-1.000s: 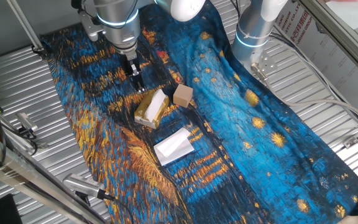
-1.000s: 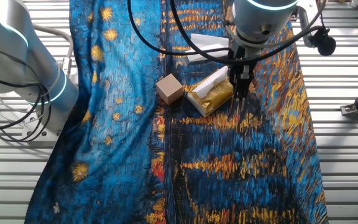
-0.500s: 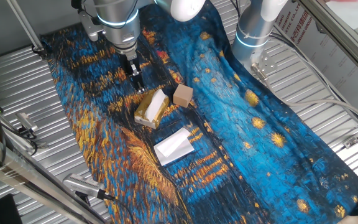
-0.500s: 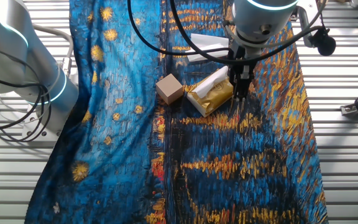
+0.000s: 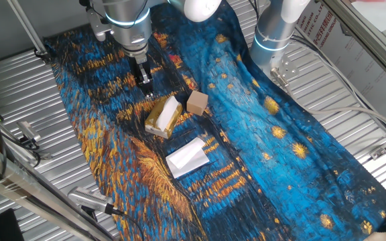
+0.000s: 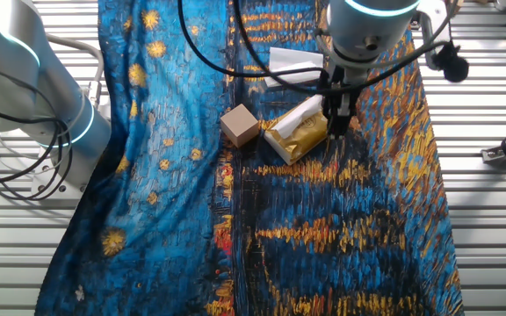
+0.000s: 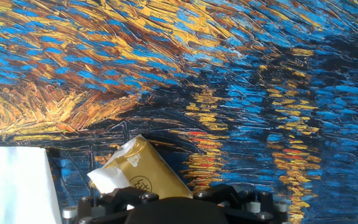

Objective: Pull out a napkin

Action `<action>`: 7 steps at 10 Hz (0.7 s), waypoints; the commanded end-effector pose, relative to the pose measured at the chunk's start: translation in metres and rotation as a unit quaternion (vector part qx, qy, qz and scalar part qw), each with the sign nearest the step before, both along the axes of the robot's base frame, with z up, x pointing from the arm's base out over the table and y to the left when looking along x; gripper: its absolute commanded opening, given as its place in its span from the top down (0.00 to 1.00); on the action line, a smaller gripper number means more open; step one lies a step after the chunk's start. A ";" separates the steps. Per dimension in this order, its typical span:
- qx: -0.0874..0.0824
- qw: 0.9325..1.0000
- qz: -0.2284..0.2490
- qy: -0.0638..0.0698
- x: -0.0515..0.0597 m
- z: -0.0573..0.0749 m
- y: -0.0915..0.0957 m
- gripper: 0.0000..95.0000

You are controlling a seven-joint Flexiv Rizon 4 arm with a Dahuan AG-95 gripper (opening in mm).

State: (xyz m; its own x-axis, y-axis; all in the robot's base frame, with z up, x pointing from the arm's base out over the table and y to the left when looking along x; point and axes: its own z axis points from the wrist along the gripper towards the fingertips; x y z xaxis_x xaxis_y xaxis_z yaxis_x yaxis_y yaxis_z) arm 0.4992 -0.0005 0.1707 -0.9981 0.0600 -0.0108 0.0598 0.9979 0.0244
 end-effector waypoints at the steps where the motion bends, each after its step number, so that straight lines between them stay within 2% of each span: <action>1: -0.007 1.000 0.005 0.001 0.001 0.000 0.001 1.00; 3: -0.006 1.000 0.012 0.002 0.001 0.000 0.001 1.00; 4: -0.010 1.000 0.022 0.001 0.001 0.000 0.001 1.00; 6: -0.028 0.998 0.056 -0.001 0.001 0.000 0.001 1.00; 7: -0.025 0.997 0.071 -0.001 0.001 0.000 0.001 1.00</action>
State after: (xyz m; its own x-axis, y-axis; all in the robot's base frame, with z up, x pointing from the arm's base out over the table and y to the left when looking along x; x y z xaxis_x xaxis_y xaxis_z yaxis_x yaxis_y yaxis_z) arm 0.5001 0.0004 0.1702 -0.9984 -0.0541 -0.0133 -0.0538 0.9983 -0.0239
